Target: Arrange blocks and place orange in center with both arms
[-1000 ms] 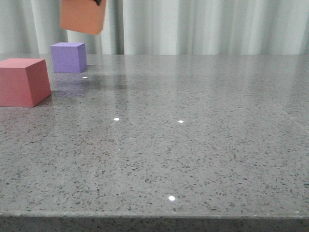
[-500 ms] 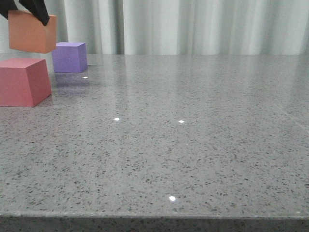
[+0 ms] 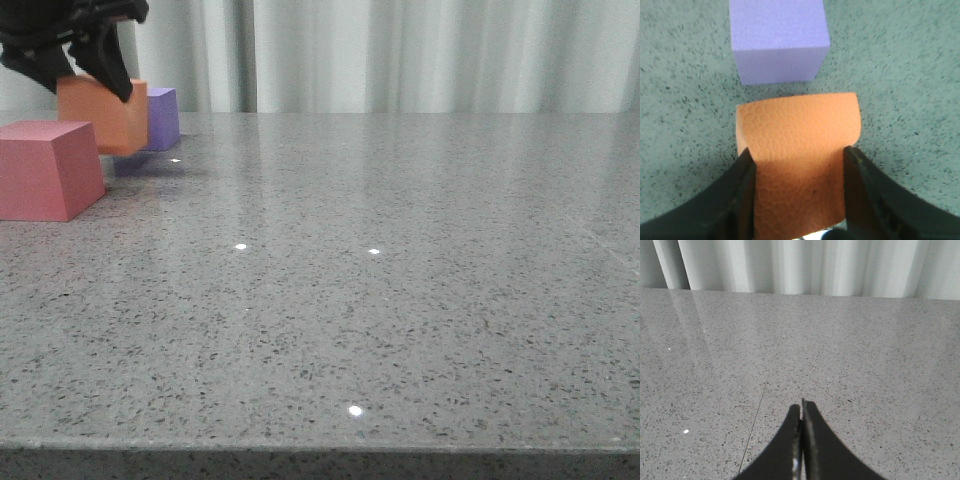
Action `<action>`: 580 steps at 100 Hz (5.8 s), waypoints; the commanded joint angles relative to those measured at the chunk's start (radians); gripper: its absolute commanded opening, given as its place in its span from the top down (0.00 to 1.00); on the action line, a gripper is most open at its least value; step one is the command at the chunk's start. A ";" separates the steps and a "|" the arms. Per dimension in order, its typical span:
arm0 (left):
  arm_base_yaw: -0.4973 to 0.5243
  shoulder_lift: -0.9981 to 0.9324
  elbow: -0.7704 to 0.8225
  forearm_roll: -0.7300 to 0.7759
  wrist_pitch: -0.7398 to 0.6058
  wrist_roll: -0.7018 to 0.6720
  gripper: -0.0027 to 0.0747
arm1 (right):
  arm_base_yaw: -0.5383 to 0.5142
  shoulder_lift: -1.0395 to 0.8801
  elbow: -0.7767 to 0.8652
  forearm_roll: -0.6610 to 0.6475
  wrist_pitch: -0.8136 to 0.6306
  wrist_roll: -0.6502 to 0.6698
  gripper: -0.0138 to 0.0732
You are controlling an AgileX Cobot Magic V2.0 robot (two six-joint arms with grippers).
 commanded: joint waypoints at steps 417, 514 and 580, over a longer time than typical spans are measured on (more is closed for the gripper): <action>0.129 -1.691 1.462 0.110 -0.817 0.003 0.99 | -0.009 -0.001 -0.027 -0.014 -0.081 -0.002 0.97; 0.152 -1.833 1.562 0.182 -0.817 0.003 0.99 | -0.009 -0.002 -0.027 -0.014 -0.080 -0.002 0.97; 0.152 -1.833 1.562 0.182 -0.817 0.003 0.99 | -0.009 -0.007 0.005 -0.013 -0.102 -0.003 0.97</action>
